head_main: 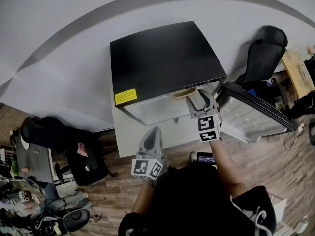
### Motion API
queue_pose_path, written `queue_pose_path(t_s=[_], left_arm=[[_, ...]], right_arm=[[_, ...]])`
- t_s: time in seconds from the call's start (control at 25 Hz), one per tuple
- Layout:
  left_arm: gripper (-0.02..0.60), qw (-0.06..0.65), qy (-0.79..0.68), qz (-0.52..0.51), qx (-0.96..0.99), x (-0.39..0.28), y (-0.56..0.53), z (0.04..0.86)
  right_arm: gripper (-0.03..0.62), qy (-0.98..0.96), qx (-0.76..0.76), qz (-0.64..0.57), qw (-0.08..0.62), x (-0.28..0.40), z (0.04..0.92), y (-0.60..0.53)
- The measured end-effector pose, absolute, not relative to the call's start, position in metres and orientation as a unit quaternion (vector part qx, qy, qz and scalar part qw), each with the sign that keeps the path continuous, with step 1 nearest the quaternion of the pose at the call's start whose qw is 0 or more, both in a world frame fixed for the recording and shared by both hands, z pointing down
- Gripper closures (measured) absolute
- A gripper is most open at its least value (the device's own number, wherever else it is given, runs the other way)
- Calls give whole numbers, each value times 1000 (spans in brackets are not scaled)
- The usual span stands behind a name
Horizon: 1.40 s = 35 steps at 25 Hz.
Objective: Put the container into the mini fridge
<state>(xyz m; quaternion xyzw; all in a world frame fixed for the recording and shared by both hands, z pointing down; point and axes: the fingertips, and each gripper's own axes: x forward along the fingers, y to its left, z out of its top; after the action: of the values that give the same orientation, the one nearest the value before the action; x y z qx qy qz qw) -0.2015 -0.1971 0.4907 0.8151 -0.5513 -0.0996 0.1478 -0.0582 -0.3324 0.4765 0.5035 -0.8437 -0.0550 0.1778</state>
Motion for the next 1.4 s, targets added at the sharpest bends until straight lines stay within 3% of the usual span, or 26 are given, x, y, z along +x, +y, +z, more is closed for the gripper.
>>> queue_pose_path(t_s=[0.48,1.4], left_arm=[[558,151,-554,-98,813,-205,-197,493],[558,156,-565,-100,804,-216,-194,494]], right_arm=[[391,-856,498,33,136,-71,498,-343],[407,-854,504,38,123,-76,500,-366]])
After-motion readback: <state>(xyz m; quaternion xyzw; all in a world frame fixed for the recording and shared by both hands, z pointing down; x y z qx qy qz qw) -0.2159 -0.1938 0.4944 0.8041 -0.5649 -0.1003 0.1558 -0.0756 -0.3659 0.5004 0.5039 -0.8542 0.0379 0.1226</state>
